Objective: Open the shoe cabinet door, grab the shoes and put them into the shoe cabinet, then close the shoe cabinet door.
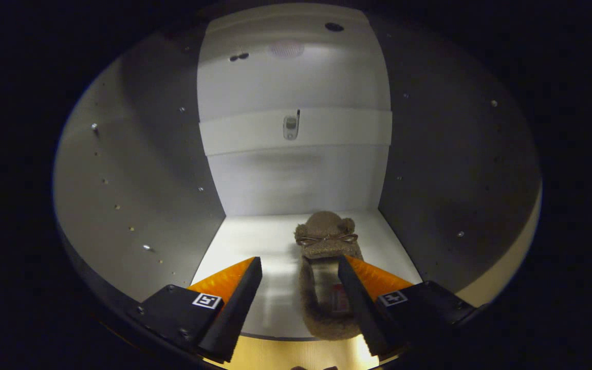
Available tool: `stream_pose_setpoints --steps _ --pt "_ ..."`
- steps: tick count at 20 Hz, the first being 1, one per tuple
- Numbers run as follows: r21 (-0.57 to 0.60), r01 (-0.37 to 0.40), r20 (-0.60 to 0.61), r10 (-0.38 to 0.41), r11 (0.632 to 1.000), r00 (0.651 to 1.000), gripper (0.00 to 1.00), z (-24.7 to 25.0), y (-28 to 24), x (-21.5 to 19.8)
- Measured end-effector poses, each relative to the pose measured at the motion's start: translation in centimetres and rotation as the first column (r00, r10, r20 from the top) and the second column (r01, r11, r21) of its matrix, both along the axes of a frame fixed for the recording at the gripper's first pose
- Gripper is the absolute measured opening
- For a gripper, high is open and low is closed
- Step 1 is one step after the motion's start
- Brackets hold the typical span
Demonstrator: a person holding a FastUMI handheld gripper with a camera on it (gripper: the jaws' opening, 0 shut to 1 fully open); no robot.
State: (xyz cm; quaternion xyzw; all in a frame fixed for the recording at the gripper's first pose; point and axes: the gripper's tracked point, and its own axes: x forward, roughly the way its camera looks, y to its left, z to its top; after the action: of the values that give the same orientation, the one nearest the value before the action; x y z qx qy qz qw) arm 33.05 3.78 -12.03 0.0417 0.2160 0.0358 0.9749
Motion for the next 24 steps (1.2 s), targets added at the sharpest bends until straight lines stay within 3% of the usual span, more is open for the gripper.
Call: stream_pose_setpoints --steps 2,10,24 --pt "0.004 -0.001 0.056 0.001 1.0 0.998 0.99 2.3 0.0 -1.7" --pt "0.028 0.027 0.278 -0.034 0.999 0.96 0.99 11.6 -1.1 -13.3" --pt "0.044 -0.034 0.404 0.013 0.998 0.915 0.99 13.6 -4.4 -34.9"
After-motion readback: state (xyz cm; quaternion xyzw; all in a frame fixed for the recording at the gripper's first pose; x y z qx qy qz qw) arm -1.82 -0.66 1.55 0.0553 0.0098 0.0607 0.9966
